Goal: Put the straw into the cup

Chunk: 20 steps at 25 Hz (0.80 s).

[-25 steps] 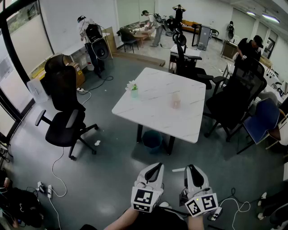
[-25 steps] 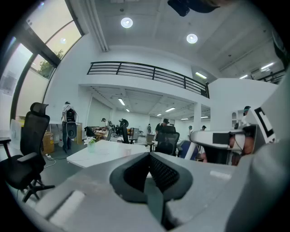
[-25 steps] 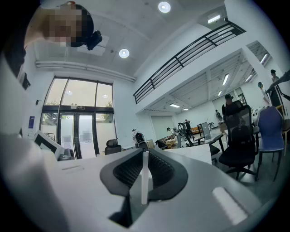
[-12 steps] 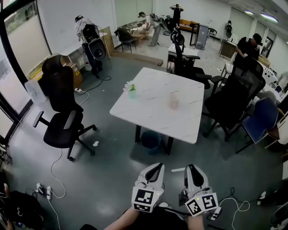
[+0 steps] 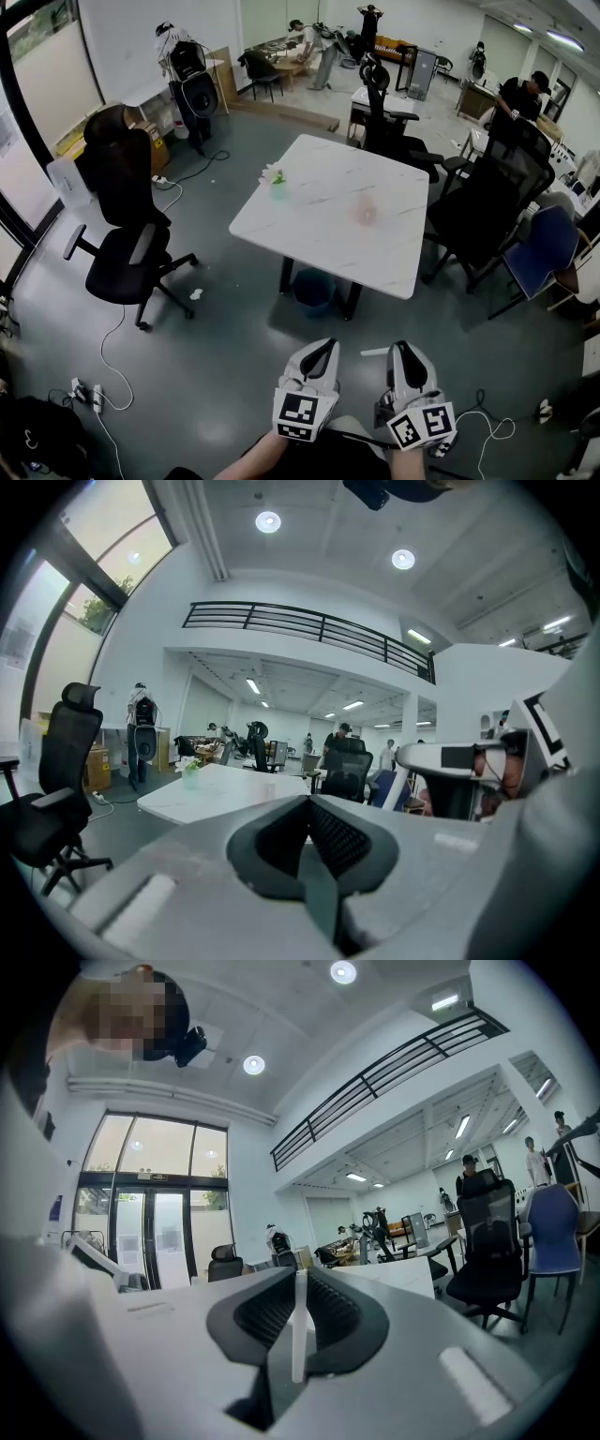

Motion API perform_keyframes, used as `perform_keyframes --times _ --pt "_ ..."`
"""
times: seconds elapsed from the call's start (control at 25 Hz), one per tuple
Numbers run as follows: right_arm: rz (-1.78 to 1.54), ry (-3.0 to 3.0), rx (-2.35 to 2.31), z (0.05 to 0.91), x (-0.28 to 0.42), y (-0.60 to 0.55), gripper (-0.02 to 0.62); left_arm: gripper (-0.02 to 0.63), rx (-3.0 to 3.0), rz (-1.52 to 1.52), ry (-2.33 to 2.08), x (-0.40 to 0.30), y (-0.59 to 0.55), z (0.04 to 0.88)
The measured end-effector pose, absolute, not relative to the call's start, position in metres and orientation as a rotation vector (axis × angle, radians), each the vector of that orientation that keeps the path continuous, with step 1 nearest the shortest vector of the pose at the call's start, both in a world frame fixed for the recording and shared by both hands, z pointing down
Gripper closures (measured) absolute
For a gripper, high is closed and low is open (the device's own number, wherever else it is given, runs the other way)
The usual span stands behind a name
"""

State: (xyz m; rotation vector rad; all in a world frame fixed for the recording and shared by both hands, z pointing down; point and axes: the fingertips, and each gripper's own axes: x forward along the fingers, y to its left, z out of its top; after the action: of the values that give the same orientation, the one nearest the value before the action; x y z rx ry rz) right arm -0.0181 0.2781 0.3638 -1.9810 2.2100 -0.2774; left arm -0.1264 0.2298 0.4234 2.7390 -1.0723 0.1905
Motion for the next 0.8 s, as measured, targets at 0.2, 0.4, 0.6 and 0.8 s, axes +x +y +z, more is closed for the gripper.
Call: perform_keyframes --times 0.2,0.4,0.6,0.8 --pt "-0.290 2.179 -2.028 0.363 -0.001 0.281 0.560 0.604 2.739 0.179 -1.047 -0.117 0.228 0.422" --pt "-0.270 2.183 -2.005 0.360 0.005 0.267 0.560 0.604 2.747 0.193 -1.036 -0.105 0.218 0.424" --pt "-0.278 2.140 -1.977 0.362 0.027 0.238 0.560 0.604 2.756 0.253 -1.077 -0.095 0.193 0.428" --pt "-0.292 2.142 -1.933 0.374 0.055 0.187 0.560 0.604 2.739 0.302 -1.129 -0.075 0.148 0.440"
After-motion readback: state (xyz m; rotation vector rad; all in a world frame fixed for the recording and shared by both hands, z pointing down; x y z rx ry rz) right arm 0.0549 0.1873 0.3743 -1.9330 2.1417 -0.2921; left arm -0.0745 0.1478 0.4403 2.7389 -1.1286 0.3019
